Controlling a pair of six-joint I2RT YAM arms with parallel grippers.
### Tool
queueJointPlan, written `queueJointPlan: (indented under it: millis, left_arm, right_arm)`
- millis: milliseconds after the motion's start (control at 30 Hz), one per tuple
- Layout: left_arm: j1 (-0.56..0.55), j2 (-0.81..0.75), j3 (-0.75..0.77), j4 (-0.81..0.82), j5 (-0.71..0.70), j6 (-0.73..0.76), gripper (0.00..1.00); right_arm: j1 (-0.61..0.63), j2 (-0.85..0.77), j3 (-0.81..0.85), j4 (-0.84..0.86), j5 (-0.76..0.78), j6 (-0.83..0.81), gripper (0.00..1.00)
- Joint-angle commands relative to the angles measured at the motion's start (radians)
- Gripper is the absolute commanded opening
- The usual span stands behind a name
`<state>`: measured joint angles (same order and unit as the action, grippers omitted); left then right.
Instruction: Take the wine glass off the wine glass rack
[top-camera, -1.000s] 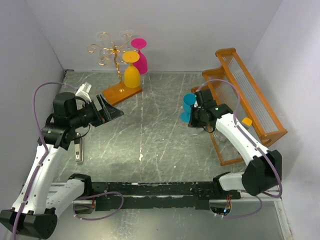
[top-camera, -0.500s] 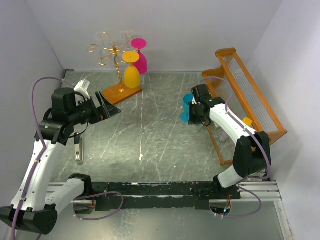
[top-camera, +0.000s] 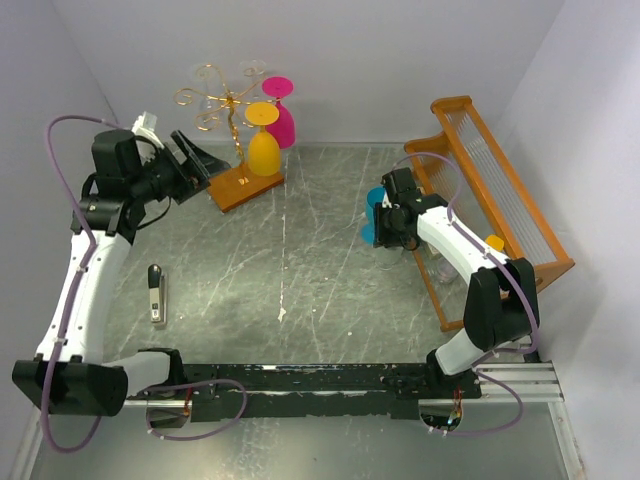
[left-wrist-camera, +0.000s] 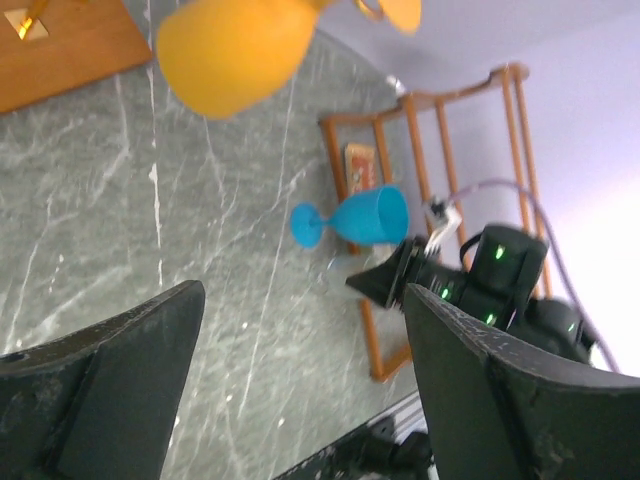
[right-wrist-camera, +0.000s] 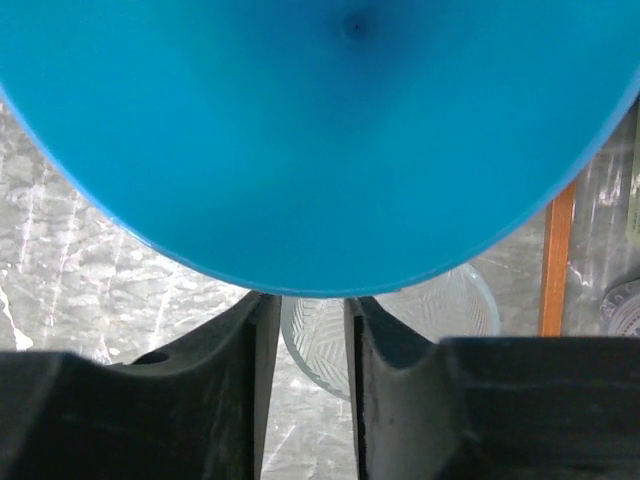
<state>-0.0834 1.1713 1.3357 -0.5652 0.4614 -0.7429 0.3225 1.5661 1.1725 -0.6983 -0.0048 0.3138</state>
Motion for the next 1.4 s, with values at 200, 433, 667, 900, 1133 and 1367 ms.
queueJointPlan:
  millis: [200,433,667,900,1133,1367]
  left_arm:
    - [0.144,0.140,0.072,0.277,0.043,-0.193,0.83]
    - [0.145,0.248,0.130,0.349,0.022,-0.231,0.74]
    - [0.145,0.319,0.167,0.381,-0.035,-0.254,0.69]
    - [0.145,0.382,0.167,0.455,0.041,-0.308,0.56]
    - [0.147,0.392,0.165,0.484,0.056,-0.323,0.45]
    - [0.169,0.393,0.149,0.524,0.097,-0.370,0.31]
  right_arm:
    - [-0.001,-0.082,0.028,0.023,0.006,-0.023,0.58]
    - [0.000,-0.221,0.030,0.046,-0.029,-0.031,0.76]
    - [0.000,-0.347,0.039,0.066,-0.046,-0.040,0.84]
    - [0.000,-0.408,0.024,0.092,-0.063,-0.042,0.85]
    - [0.000,-0.414,0.021,0.101,-0.089,-0.032,0.83]
    - [0.000,-0.421,0.020,0.101,-0.102,-0.023,0.83]
